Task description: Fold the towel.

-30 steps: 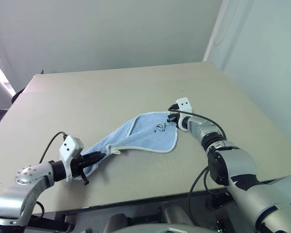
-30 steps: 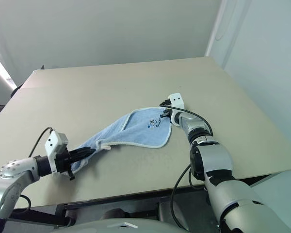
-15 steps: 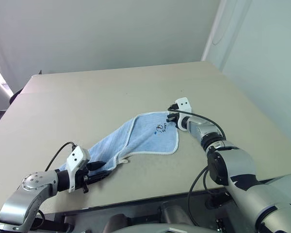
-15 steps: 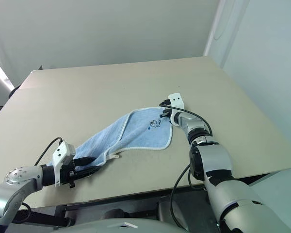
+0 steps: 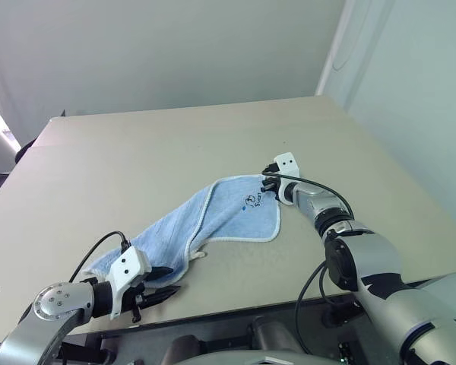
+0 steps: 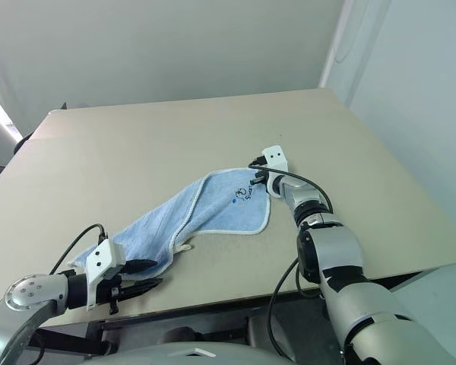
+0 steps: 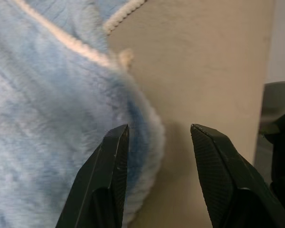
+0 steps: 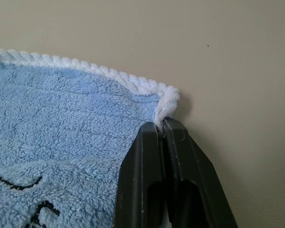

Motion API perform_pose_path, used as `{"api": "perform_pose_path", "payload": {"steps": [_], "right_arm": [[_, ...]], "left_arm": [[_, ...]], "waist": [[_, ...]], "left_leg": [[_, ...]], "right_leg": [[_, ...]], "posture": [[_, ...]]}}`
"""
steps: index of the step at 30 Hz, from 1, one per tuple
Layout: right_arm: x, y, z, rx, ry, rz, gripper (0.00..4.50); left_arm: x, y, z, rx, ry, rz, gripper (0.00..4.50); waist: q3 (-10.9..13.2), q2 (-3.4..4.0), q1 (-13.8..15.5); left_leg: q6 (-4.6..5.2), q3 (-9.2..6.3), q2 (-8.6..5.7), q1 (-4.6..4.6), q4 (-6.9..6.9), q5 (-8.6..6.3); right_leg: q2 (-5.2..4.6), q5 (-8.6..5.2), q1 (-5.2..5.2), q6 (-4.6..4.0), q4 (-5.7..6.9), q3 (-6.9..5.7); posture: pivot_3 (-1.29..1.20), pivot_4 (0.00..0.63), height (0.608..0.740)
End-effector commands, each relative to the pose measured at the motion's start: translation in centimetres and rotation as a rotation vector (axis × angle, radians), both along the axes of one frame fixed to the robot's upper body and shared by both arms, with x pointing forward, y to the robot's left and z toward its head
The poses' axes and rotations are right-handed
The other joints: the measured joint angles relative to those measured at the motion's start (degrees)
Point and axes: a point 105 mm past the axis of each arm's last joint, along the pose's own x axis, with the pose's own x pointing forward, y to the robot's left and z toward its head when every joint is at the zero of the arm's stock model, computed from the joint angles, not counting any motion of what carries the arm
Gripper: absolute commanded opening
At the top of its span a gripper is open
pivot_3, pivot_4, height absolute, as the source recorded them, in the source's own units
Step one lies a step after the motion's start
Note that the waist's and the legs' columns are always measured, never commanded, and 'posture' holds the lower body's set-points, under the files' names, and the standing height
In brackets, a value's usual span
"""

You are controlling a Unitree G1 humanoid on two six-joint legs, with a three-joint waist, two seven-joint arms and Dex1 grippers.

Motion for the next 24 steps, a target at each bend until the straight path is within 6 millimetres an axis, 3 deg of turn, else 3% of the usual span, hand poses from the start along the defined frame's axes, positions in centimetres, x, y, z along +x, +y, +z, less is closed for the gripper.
{"api": "perform_pose_path", "payload": {"steps": [1, 8, 16, 22, 24], "right_arm": [[0.5, 0.4, 1.3, 0.0, -0.05, 0.03, 0.0], [0.5, 0.5, 1.3, 0.005, -0.048, 0.029, 0.0], [0.5, 0.5, 1.4, 0.005, -0.051, 0.026, 0.0], [0.6, 0.5, 1.4, 0.009, -0.051, 0.021, 0.0], [0.6, 0.5, 1.5, 0.013, -0.052, 0.018, 0.0]], "left_arm": [[0.2, -0.7, 0.3, 0.009, -0.035, -0.019, 2.17], [0.8, -0.5, -1.7, 0.091, -0.041, -0.022, 2.17], [2.2, -0.4, -1.8, 0.056, -0.049, 0.025, 2.17], [1.9, 0.0, -1.4, 0.02, -0.014, 0.01, 0.11], [1.8, 0.2, -1.2, 0.013, -0.005, 0.008, 0.02]], "waist": [[0.0, 0.0, -0.02], [0.01, 0.02, -0.01], [0.02, 0.04, 0.0], [0.02, 0.04, -0.01], [0.02, 0.04, -0.02]], "left_leg": [[0.0, 0.0, 0.0, 0.0, 0.0, 0.0], [0.0, 0.0, 0.0, 0.0, 0.0, 0.0], [0.0, 0.0, 0.0, 0.01, 0.0, 0.0], [0.0, 0.0, 0.0, 0.0, 0.0, 0.0], [0.0, 0.0, 0.0, 0.0, 0.0, 0.0]], "right_leg": [[0.01, 0.0, 0.0, 0.0, 0.0, 0.0], [0.06, 0.0, 0.0, 0.0, 0.01, 0.0], [0.03, 0.01, 0.01, 0.02, 0.03, 0.0], [0.03, 0.01, 0.01, 0.02, 0.02, 0.0], [0.03, 0.01, 0.0, 0.03, 0.01, 0.0]], "posture": [[0.0, 0.0, 0.74], [0.0, 0.0, 0.74], [0.0, 0.0, 0.74], [0.0, 0.0, 0.74], [0.0, 0.0, 0.74]]}}
